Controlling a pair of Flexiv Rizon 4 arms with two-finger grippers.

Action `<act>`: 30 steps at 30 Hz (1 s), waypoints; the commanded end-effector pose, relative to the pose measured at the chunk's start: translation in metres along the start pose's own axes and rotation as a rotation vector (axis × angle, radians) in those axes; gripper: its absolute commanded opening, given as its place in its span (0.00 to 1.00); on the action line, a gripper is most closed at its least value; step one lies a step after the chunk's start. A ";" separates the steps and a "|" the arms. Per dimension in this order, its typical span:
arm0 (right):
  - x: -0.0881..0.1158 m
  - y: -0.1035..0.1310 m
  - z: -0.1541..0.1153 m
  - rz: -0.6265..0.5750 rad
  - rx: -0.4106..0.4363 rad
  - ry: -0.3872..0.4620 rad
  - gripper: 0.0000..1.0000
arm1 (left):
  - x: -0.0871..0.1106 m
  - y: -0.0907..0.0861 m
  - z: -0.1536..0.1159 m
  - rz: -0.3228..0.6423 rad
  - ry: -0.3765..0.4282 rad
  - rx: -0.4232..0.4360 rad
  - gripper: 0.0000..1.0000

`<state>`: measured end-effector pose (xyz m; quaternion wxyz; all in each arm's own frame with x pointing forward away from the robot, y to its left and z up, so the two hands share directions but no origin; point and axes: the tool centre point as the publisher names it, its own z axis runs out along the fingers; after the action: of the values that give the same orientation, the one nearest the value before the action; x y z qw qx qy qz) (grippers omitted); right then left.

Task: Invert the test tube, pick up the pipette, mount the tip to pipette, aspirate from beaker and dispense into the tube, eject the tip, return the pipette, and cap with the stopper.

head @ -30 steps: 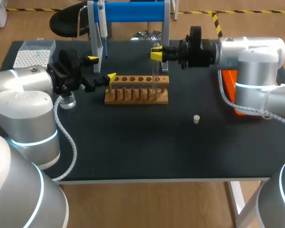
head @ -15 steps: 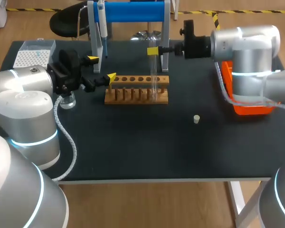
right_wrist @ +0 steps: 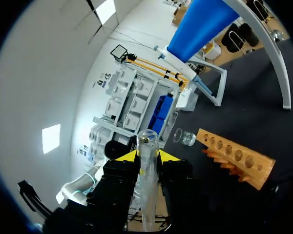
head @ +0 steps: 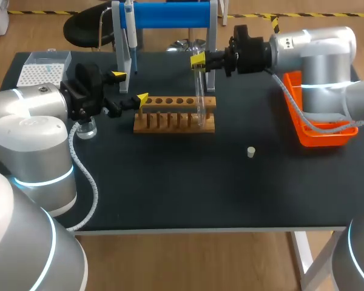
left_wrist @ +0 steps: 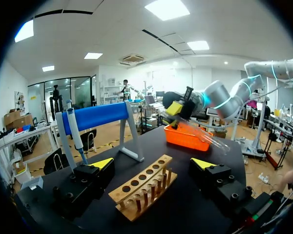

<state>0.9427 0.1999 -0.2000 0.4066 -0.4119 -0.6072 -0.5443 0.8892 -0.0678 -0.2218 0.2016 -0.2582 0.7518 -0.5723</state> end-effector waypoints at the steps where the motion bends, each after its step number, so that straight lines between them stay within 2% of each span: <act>1: -0.002 0.001 -0.003 0.417 0.034 0.089 0.00 | 0.000 0.001 0.000 0.001 0.000 0.005 1.00; 12: -0.003 -0.001 -0.007 0.414 0.018 0.103 0.00 | 0.000 0.001 0.000 0.001 0.000 0.005 1.00; 17: -0.003 -0.002 -0.007 0.336 0.010 0.078 0.00 | 0.000 0.001 0.000 0.001 0.000 0.005 1.00; 30: -0.001 -0.004 -0.005 0.322 0.023 0.081 0.00 | 0.000 0.001 0.000 0.001 0.000 0.005 1.00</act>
<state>0.9397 0.1949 -0.2034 0.5188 -0.4756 -0.5217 -0.4822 0.8892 -0.0678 -0.2218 0.2016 -0.2582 0.7518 -0.5723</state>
